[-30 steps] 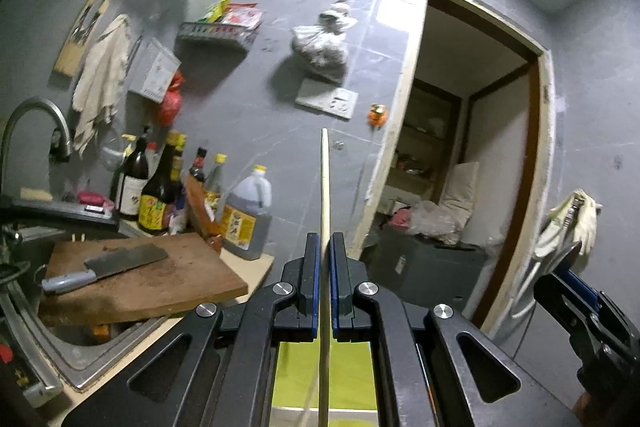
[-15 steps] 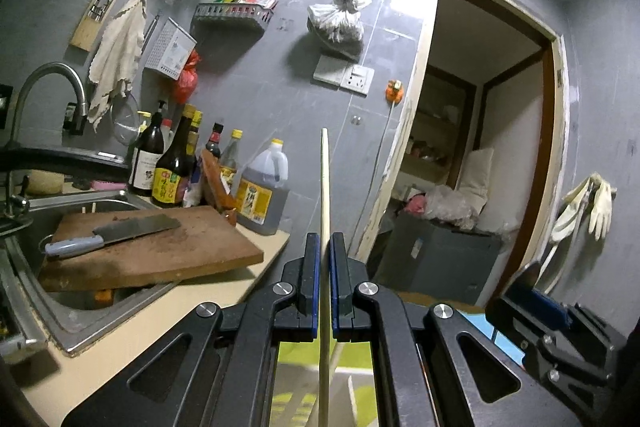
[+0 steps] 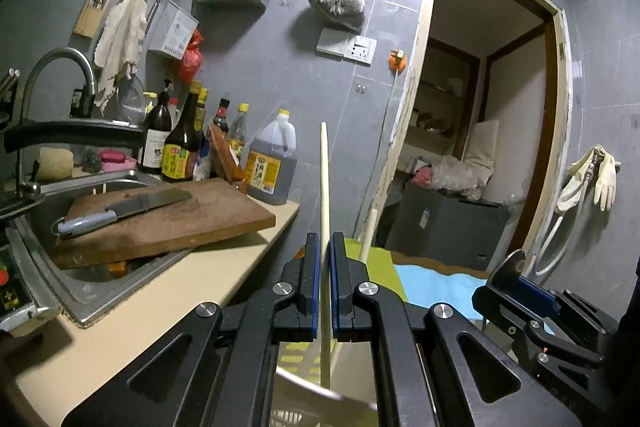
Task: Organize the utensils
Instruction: 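Carry the chopstick and spoon over the white caddy and lower them in, then open both grippers to drop the chopstick and spoon into the caddy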
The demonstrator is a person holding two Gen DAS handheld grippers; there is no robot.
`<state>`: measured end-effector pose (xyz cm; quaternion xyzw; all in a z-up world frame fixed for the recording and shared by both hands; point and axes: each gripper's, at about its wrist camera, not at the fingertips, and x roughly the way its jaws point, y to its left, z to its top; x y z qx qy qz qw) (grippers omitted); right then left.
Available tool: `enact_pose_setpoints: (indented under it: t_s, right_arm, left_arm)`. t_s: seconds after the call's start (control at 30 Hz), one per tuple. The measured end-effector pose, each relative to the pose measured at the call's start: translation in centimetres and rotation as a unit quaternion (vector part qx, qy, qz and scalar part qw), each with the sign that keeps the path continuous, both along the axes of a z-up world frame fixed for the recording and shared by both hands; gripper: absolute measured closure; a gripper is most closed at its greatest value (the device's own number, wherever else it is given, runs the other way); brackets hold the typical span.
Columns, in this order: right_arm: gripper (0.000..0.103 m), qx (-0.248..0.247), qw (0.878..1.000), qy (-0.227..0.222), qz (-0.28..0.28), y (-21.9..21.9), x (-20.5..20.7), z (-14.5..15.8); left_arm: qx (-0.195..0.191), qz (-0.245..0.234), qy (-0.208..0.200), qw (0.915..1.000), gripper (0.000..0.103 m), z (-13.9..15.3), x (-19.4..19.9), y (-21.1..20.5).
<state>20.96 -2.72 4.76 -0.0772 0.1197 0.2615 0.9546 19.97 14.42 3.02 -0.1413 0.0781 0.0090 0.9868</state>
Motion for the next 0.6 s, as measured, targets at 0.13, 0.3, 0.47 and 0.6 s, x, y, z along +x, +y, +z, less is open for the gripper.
enact_pose_setpoints:
  t_s: [0.13, 0.3, 0.47, 0.6]
  right_arm:
    - [0.063, 0.001, 1.0, 0.005, 0.002, 0.0, -0.2, -0.1]
    - [0.063, 0.002, 1.0, 0.011, 0.007, -0.2, -0.7, -0.2]
    - [0.059, 0.008, 1.0, 0.011, 0.012, -0.4, -1.1, 0.1]
    - [0.057, 0.019, 1.0, 0.01, 0.015, -0.8, -1.4, 0.5]
  left_arm:
    - [-0.009, -0.008, 0.012, 0.9999, 0.1, -0.1, -0.4, 0.2]
    - [-0.012, -0.018, 0.026, 0.9994, 0.1, 0.0, -1.1, 0.4]
    - [-0.011, -0.021, 0.03, 0.9993, 0.099, 0.4, -1.8, 0.4]
    - [-0.008, -0.023, 0.029, 0.9993, 0.097, 0.9, -2.3, 0.2]
